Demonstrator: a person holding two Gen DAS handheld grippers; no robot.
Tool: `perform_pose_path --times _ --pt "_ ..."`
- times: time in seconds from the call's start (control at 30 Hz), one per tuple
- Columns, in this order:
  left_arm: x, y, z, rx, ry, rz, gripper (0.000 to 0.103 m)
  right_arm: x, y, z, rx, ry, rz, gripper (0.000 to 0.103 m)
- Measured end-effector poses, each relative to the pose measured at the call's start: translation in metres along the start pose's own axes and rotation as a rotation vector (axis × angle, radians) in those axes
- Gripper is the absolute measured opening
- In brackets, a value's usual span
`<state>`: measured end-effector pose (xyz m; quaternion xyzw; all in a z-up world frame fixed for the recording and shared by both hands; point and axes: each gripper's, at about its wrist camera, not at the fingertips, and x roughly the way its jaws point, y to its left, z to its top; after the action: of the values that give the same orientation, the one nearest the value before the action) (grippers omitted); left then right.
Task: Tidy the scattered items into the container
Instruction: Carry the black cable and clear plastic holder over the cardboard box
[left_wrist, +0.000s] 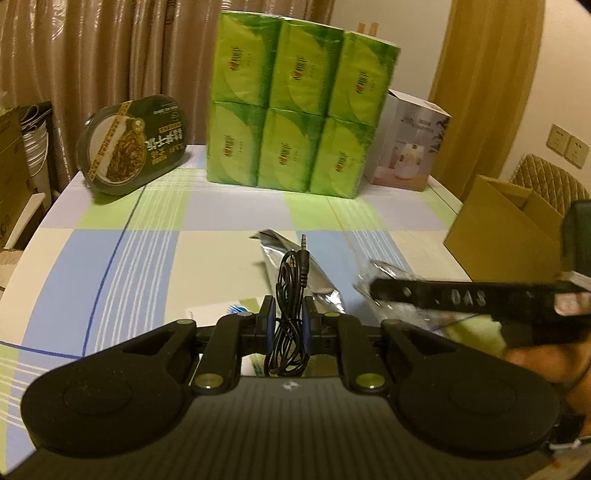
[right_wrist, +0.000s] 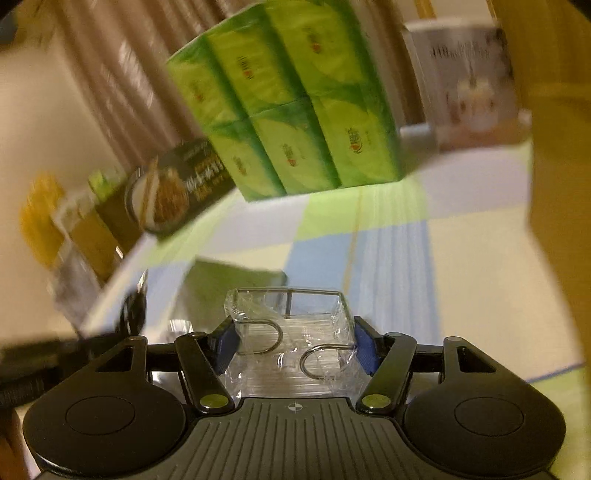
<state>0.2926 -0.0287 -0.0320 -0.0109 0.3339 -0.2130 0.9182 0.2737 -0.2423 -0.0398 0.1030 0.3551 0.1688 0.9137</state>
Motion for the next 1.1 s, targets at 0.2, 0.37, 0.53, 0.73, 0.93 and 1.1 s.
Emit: perform_pose_path --times 0.2,0.37,0.53,0.73,0.93,1.1 --pt "-0.026 -0.03 -0.019 0.035 0.013 -0.041 0.011 -0.058 0.006 -0.042 -0.09 0.023 -0.077 0.061" --pt "-0.048 -0.065 -0.034 0.088 0.016 -0.068 0.011 -0.107 0.012 -0.077 -0.124 0.046 -0.105 0.061" --pt "-0.071 -0.092 -0.058 0.091 0.039 -0.08 0.011 -0.151 0.021 -0.094 -0.145 0.029 -0.115 0.061" --pt "-0.102 -0.111 -0.065 0.047 0.03 -0.079 0.011 -0.199 0.036 -0.093 -0.224 -0.043 -0.117 0.061" --pt "-0.128 -0.139 -0.056 0.041 0.002 -0.104 0.011 -0.243 0.031 -0.079 -0.21 -0.139 -0.147 0.061" --pt "-0.143 -0.168 -0.047 0.067 -0.022 -0.132 0.011 -0.272 0.015 -0.073 -0.158 -0.171 -0.173 0.061"
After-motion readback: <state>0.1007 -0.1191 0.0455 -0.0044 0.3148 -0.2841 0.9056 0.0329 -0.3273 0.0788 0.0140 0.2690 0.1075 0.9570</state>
